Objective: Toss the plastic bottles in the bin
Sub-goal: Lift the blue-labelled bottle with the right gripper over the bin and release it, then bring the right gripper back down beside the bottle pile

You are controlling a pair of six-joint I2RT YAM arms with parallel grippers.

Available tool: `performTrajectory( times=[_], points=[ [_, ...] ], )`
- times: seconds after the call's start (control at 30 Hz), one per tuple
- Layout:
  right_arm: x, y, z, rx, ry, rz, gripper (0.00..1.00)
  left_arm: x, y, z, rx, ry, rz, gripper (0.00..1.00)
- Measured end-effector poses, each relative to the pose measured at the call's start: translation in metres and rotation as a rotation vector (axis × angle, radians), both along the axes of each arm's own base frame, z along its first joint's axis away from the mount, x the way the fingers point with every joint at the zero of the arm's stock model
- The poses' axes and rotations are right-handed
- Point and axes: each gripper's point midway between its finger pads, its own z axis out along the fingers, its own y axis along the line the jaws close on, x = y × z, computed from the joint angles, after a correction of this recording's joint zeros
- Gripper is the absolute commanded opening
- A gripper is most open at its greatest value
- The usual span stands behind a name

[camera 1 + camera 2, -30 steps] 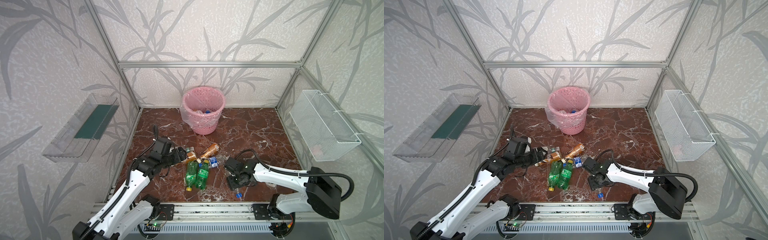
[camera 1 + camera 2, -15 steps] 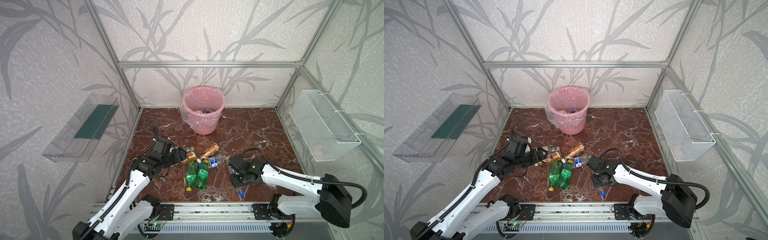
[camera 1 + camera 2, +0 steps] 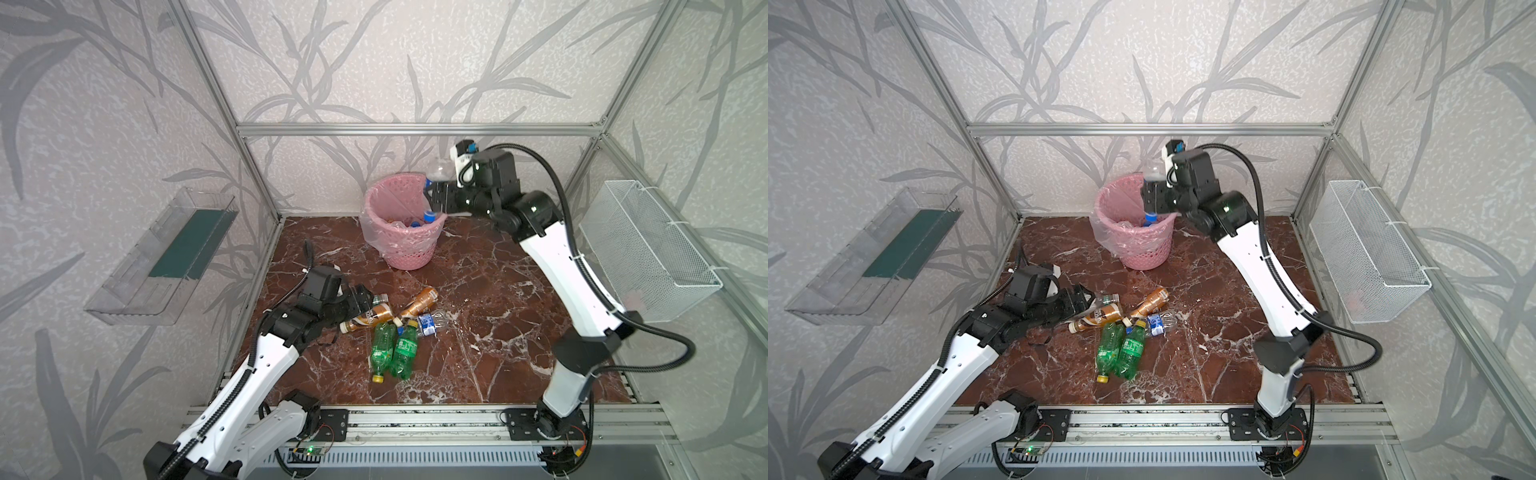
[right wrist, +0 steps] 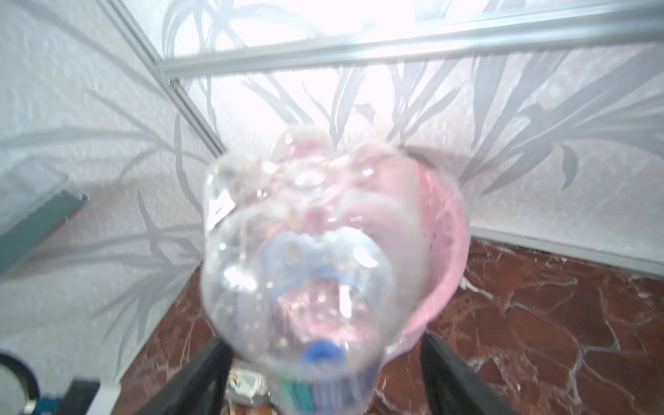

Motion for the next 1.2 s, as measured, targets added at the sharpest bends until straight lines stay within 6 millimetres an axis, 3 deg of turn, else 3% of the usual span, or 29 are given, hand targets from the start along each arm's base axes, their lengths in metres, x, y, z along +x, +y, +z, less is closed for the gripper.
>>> performTrajectory(
  times=[0.07,0.13,0.3,0.53,0.67,0.73,0.83,0.9,1.0,1.1,1.2],
  points=[
    [0.013,-0.003,0.0,-0.019,0.003,-0.027,0.92,0.001,0.001,0.007,-0.004,-0.019,0.004,0.89],
    [0.011,-0.007,-0.017,-0.071,0.052,-0.04,0.92,0.0,0.003,0.009,-0.006,-0.025,0.007,0.89],
    [-0.032,-0.001,-0.061,-0.236,0.201,-0.008,0.89,-0.005,0.006,0.005,-0.009,-0.029,0.011,0.89],
    [-0.089,0.037,-0.087,-0.392,0.257,0.096,0.87,-0.021,0.013,-0.017,-0.001,0.001,0.02,0.89],
    [-0.09,0.037,-0.086,-0.413,0.238,0.066,0.86,-0.025,0.017,-0.017,-0.002,-0.005,0.029,0.89],
    [-0.083,0.026,-0.092,-0.447,0.25,0.012,0.87,-0.026,0.019,-0.015,-0.004,-0.011,0.034,0.89],
    [-0.086,0.001,-0.12,-0.579,0.338,-0.059,0.85,-0.025,0.021,-0.015,-0.003,-0.012,0.043,0.91],
    [-0.1,-0.026,-0.151,-0.676,0.417,-0.078,0.82,-0.025,0.023,-0.017,-0.001,-0.009,0.047,0.92],
    [-0.138,-0.073,-0.195,-0.711,0.496,-0.075,0.81,-0.024,0.024,-0.02,0.002,0.001,0.051,0.92],
    [-0.164,-0.11,-0.209,-0.662,0.521,-0.099,0.81,-0.023,0.023,-0.023,0.005,0.014,0.048,0.92],
    [-0.18,-0.119,-0.221,-0.572,0.507,-0.096,0.8,-0.021,0.02,-0.03,0.007,0.043,0.035,0.92]
  ],
)
